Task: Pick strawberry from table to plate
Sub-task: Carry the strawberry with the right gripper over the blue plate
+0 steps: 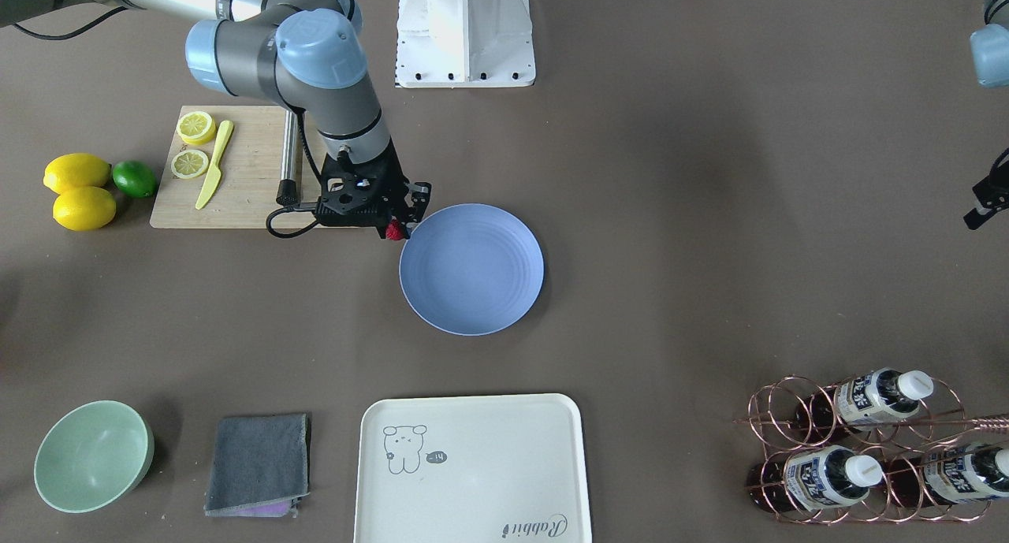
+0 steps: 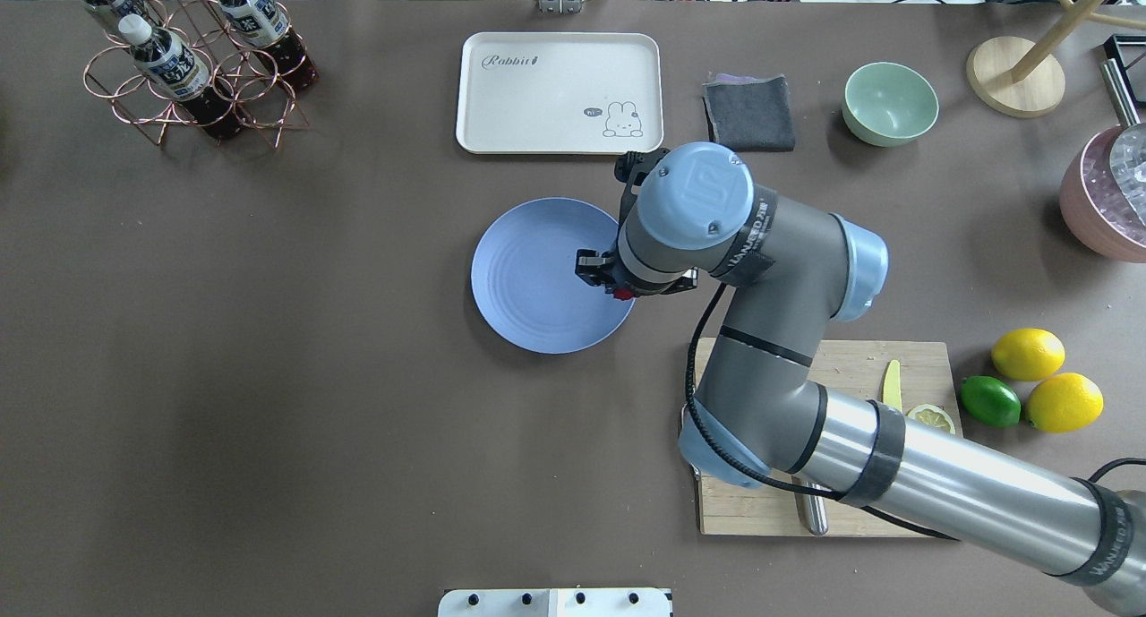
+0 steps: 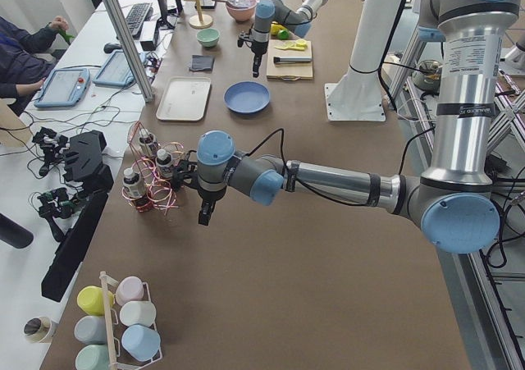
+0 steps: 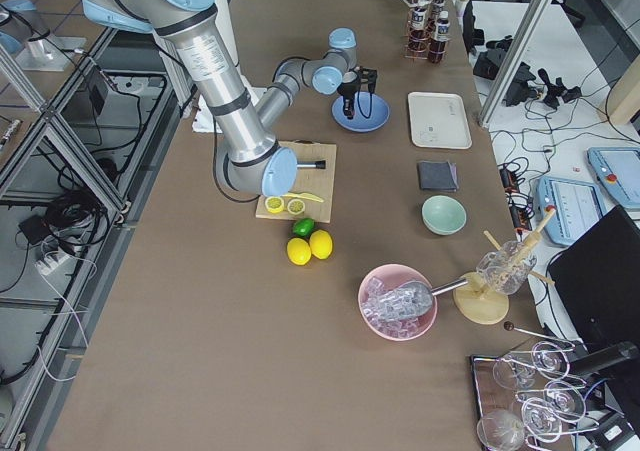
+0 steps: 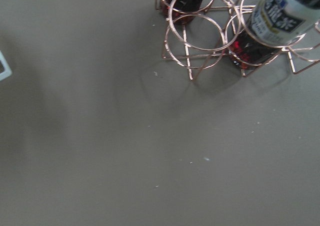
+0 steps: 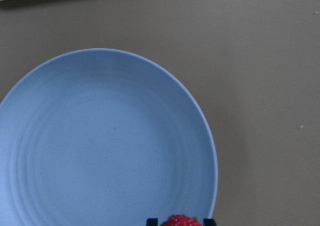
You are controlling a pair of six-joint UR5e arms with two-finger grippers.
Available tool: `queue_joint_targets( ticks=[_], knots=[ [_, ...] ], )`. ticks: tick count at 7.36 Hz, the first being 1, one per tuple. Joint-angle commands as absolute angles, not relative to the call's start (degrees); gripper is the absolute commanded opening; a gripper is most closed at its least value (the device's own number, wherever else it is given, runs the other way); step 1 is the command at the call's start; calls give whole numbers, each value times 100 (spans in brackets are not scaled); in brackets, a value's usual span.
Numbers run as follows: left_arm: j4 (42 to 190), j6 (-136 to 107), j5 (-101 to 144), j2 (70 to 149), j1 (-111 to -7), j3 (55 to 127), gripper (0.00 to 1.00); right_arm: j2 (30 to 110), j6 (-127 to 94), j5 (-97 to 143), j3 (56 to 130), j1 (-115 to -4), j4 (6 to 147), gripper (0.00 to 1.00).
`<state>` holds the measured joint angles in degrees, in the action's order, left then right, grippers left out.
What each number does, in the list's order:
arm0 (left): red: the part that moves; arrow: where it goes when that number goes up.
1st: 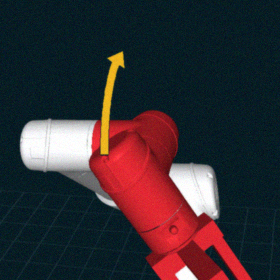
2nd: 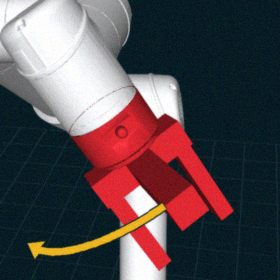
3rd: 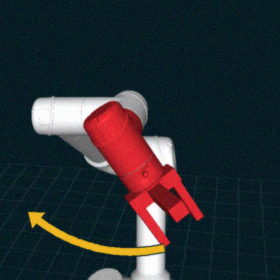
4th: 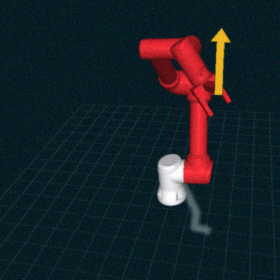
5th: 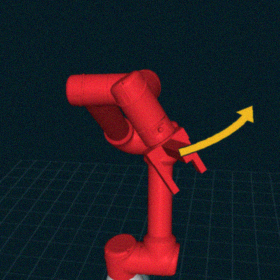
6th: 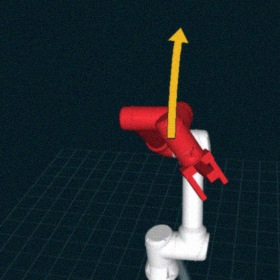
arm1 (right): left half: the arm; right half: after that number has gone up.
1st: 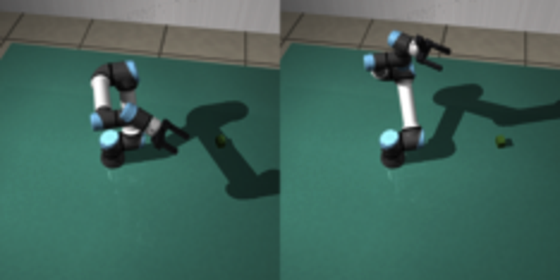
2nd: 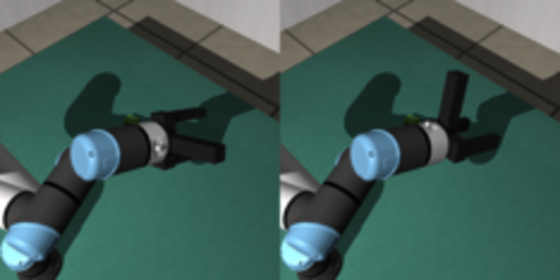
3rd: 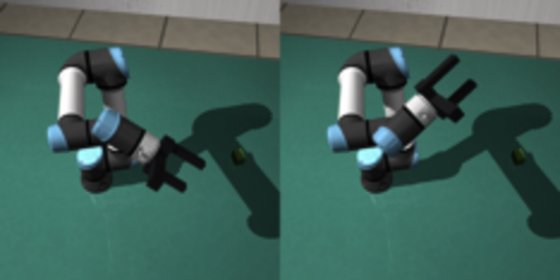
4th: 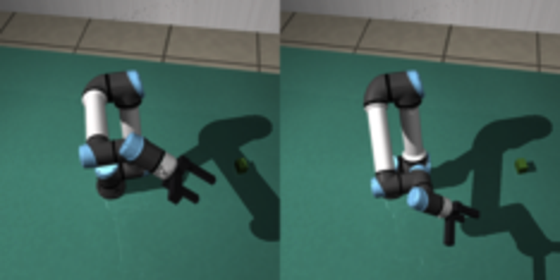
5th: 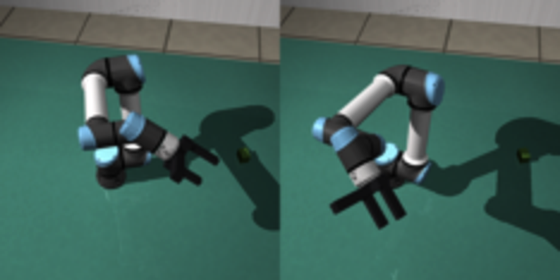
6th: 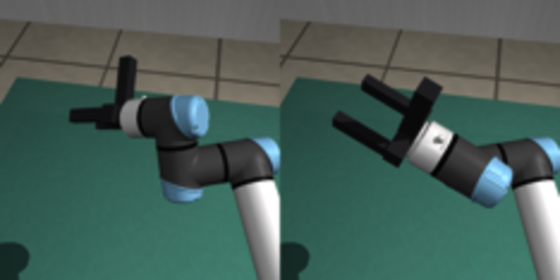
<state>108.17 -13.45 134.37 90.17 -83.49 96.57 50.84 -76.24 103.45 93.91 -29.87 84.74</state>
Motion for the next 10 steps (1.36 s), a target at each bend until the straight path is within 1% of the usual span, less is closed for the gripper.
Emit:
queue_joint_targets(
  ticks=[1, 3, 5, 10],
  knots=[
    [10731, -1125, 13438, 8842, -8534, 9720, 98, 4415, -7848, 10021, 8608, -2699, 8464, 0],
    [10758, -1125, 13438, 8676, -8543, 9825, 98, 4070, -7866, 9906, 8001, -2663, 8238, 0],
    [10775, -1125, 13438, 8604, -8543, 9870, 98, 4000, -7692, 9914, 7665, -2882, 7980, 0],
    [10784, -1125, 13438, 8613, -8543, 9879, 98, 3964, -7646, 9914, 7462, -2848, 7893, 0]
  ],
)
